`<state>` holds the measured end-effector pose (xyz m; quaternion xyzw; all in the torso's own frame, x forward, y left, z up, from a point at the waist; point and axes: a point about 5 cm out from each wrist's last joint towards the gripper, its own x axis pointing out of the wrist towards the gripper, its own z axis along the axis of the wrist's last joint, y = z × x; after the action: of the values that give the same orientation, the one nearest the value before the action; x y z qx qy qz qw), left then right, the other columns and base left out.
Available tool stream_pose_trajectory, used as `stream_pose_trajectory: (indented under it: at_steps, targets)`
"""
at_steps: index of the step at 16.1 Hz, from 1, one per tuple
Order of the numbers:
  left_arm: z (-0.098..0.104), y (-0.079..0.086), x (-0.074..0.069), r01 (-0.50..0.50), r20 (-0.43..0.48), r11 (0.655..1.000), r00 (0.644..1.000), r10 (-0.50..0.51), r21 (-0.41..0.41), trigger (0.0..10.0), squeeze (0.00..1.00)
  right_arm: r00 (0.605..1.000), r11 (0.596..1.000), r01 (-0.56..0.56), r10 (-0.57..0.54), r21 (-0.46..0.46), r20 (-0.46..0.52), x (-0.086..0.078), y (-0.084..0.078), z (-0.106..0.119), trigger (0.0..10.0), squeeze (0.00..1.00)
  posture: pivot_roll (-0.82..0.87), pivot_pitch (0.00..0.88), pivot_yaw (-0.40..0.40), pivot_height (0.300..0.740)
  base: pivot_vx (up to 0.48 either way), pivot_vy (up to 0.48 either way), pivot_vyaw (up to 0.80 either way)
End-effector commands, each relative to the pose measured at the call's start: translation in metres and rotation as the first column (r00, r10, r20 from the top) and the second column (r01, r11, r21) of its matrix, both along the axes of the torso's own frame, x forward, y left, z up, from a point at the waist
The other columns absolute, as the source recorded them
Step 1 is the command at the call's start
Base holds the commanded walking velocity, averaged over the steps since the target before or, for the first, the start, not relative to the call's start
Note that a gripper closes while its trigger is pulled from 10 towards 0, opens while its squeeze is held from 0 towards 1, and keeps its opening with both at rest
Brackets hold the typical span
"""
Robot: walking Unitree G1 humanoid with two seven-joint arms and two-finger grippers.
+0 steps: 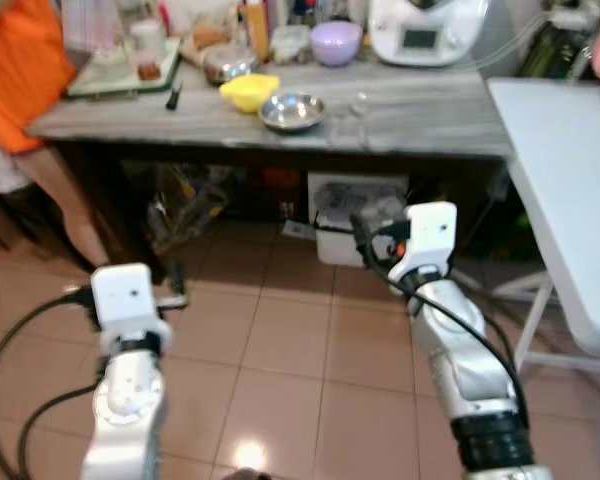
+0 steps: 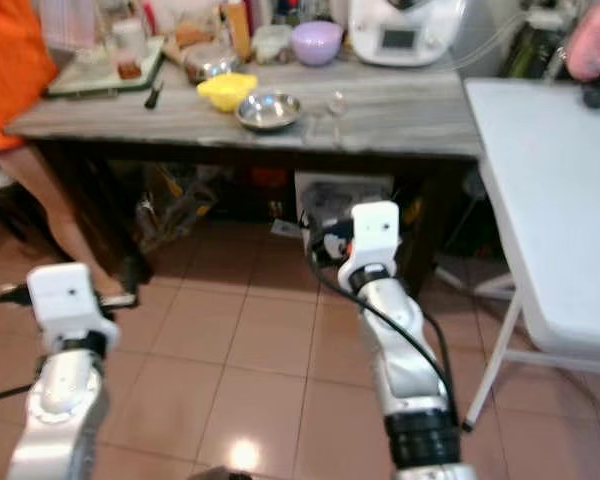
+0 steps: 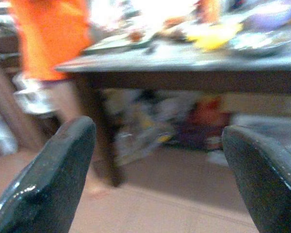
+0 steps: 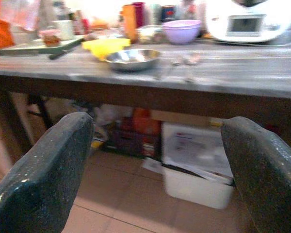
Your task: Setting the table
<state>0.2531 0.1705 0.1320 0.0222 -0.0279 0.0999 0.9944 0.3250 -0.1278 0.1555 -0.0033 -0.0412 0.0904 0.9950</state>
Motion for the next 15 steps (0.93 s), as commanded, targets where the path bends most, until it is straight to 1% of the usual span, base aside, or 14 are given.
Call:
stream_pose_trajectory:
  at_steps: [1,3,4,5,6,7,8,9,10,11,14,15]
  targets:
    - [0.0089,-0.0038,0.0003,0.039,0.038,0.999,0.999,-0.039,0.003,10.0,0.0,0.999,1.0,0.014,-0.014,-0.006,0.032,0.0005,-0.0023,0.0055,10.0,0.0,-0.03,0.087,0.057,0.74,0.0,-0.266,-0.47]
    - [0.0094,-0.005,0.0002,0.05,0.04,0.999,0.998,-0.05,-0.002,10.0,0.0,0.999,1.0,0.026,-0.026,-0.001,0.032,0.0002,-0.0034,0.0056,10.0,0.0,-0.02,0.09,0.063,0.74,0.0,-0.33,-0.41]
    - [0.0097,-0.0042,0.0007,0.053,0.041,0.999,0.998,-0.053,-0.007,10.0,0.0,0.999,1.0,0.031,-0.031,0.0,0.03,-0.0007,-0.0031,0.0045,10.0,0.0,-0.02,0.096,0.064,0.74,0.0,-0.352,0.0]
    - [0.0102,-0.0036,0.0012,0.056,0.045,0.998,0.997,-0.056,-0.008,10.0,0.0,0.999,1.0,0.027,-0.027,-0.003,0.031,-0.0019,-0.0018,0.0036,10.0,0.0,-0.02,0.096,0.064,0.74,0.0,0.0,0.0]
    - [0.0099,-0.004,0.0009,0.064,0.048,0.997,0.997,-0.062,-0.031,10.0,0.0,0.999,1.0,0.027,-0.026,-0.003,0.031,-0.0021,-0.0016,0.0033,10.0,0.0,-0.01,0.098,0.062,0.74,0.0,0.0,0.0]
    - [0.0104,-0.0043,0.0003,0.078,0.054,0.996,0.996,-0.076,-0.033,10.0,0.0,0.999,1.0,0.028,-0.027,-0.004,0.032,-0.002,-0.0019,0.0031,10.0,0.0,-0.01,0.098,0.06,0.74,0.0,0.0,0.0]
    - [0.0142,-0.0052,-0.0013,0.103,0.081,0.995,0.992,-0.101,-0.017,10.0,0.0,0.999,1.0,0.028,-0.027,-0.004,0.032,-0.0012,-0.0021,0.0033,10.0,0.0,-0.01,0.098,0.06,0.74,0.0,0.0,0.0]
    - [0.015,-0.0048,-0.0014,0.098,0.085,0.995,0.992,-0.097,-0.011,10.0,0.0,0.999,1.0,0.026,-0.026,-0.004,0.033,-0.0011,-0.0018,0.0035,10.0,0.0,-0.01,0.102,0.059,0.74,0.0,0.0,0.0]
    - [0.0164,-0.0038,-0.0014,0.089,0.096,0.996,0.992,-0.086,-0.023,10.0,0.0,0.999,1.0,0.021,-0.021,-0.005,0.034,-0.0011,-0.0007,0.0035,10.0,0.0,0.0,0.104,0.056,0.74,0.0,0.0,0.0]
    - [0.0161,-0.0034,-0.0017,0.086,0.095,0.996,0.992,-0.082,-0.033,10.0,0.0,0.999,1.0,0.017,-0.017,-0.003,0.032,-0.0013,-0.0002,0.0032,10.0,0.0,0.0,0.105,0.057,0.74,0.0,0.0,0.0]
    - [0.0133,-0.0038,-0.0032,0.086,0.079,0.996,0.993,-0.084,-0.023,10.0,0.0,0.999,1.0,0.005,-0.005,-0.006,0.032,-0.0024,0.0018,0.0028,10.0,0.0,0.0,0.111,0.056,0.74,0.0,0.0,0.0]
    - [0.0134,-0.0029,-0.0026,0.071,0.077,0.997,0.995,-0.068,-0.03,10.0,0.0,0.999,1.0,0.004,-0.004,-0.008,0.033,-0.0025,0.001,0.003,10.0,0.0,0.0,0.112,0.057,0.74,0.0,0.0,0.0]
